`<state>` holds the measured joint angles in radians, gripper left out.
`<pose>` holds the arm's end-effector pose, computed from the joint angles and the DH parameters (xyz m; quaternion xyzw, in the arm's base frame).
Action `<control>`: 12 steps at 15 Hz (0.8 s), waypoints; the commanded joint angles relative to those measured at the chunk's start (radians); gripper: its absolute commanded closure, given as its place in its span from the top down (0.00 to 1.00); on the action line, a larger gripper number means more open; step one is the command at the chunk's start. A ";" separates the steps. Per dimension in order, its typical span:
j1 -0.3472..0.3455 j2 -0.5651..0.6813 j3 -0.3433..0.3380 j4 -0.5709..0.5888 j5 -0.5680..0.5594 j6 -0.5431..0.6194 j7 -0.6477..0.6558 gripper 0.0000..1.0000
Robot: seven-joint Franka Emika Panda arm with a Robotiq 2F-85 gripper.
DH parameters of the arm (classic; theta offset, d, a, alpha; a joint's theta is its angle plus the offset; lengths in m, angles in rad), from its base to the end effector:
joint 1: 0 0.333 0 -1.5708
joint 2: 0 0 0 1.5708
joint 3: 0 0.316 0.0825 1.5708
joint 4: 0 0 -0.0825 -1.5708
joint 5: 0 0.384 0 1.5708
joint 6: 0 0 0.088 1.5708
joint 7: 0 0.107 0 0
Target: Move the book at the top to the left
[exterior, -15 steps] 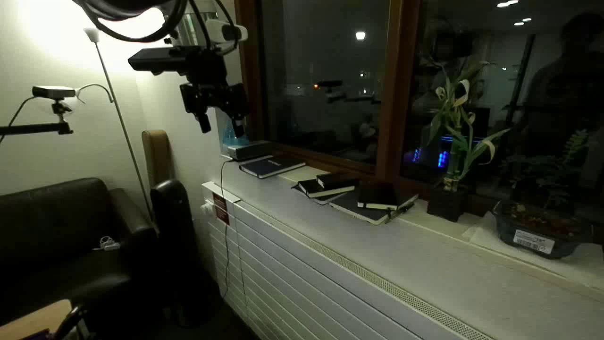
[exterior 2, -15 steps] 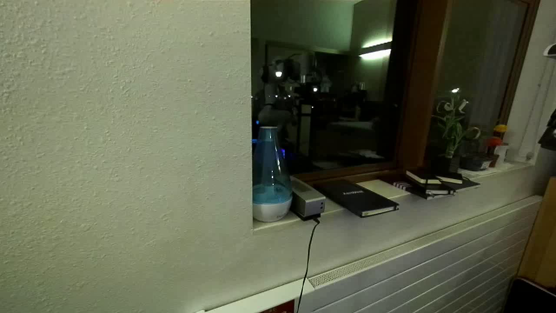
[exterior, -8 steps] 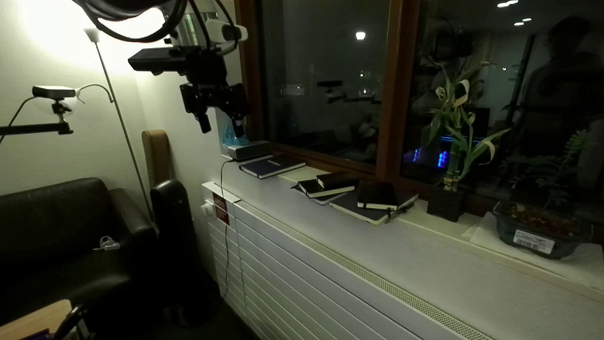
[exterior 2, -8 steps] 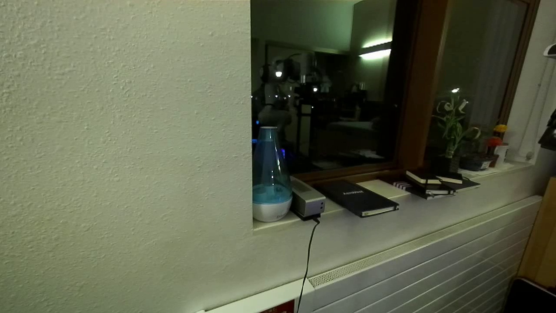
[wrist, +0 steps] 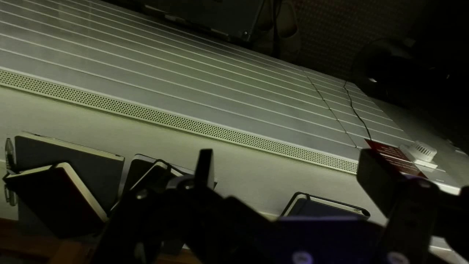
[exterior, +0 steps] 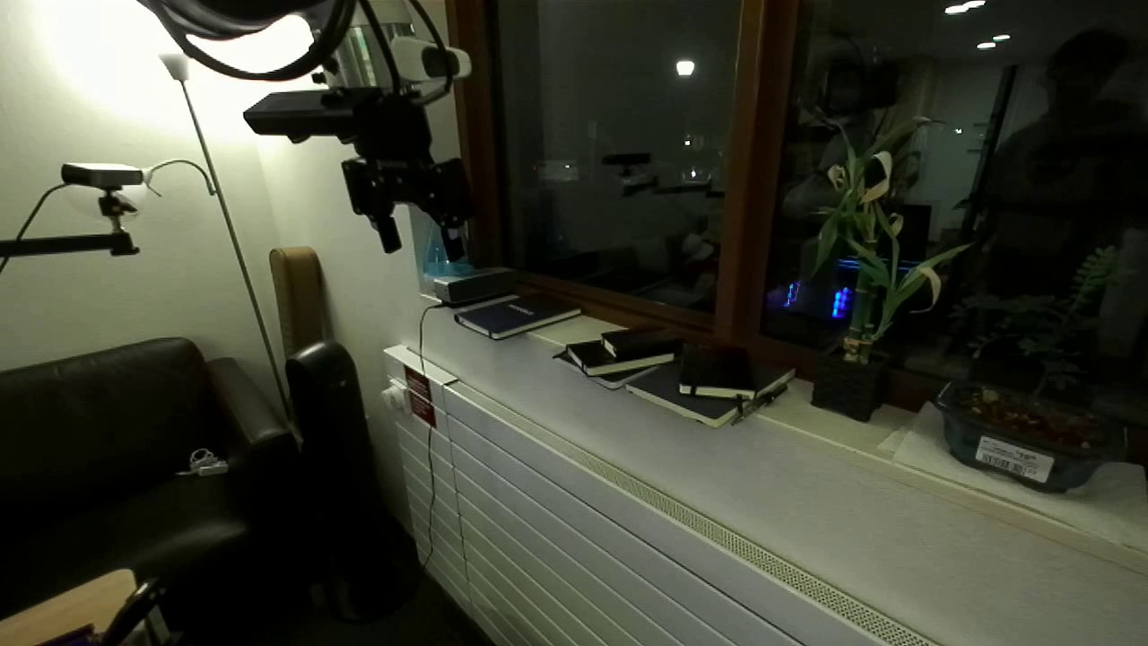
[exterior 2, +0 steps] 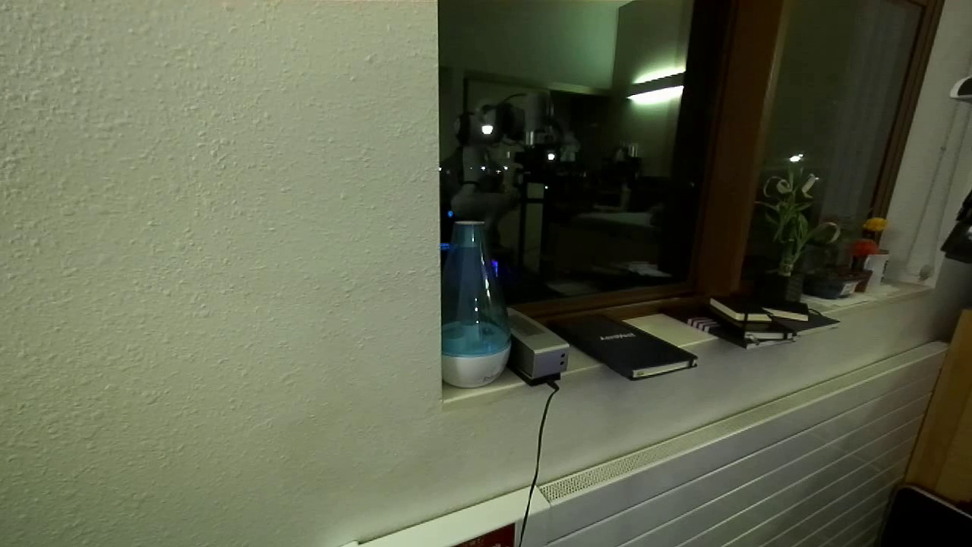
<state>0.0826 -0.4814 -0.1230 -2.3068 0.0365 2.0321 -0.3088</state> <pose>0.4276 -0.0214 0.5462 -0.9852 -0.1306 -0.1075 0.0278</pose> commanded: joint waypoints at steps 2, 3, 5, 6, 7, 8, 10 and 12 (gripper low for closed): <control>-0.015 0.001 0.013 0.002 0.007 -0.002 -0.006 1.00; -0.015 0.001 0.013 0.002 0.007 -0.002 -0.006 1.00; -0.015 0.001 0.013 0.002 0.007 -0.002 -0.006 1.00; -0.015 0.001 0.013 0.002 0.007 -0.002 -0.006 1.00; -0.015 0.001 0.013 0.002 0.007 -0.002 -0.006 1.00; -0.014 0.022 0.015 0.023 0.003 -0.003 -0.006 1.00; -0.009 0.062 0.017 0.069 0.009 0.001 -0.007 1.00; 0.000 0.143 0.025 0.161 0.013 -0.005 -0.015 1.00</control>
<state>0.0827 -0.4471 -0.1141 -2.2609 0.0365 2.0321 -0.3088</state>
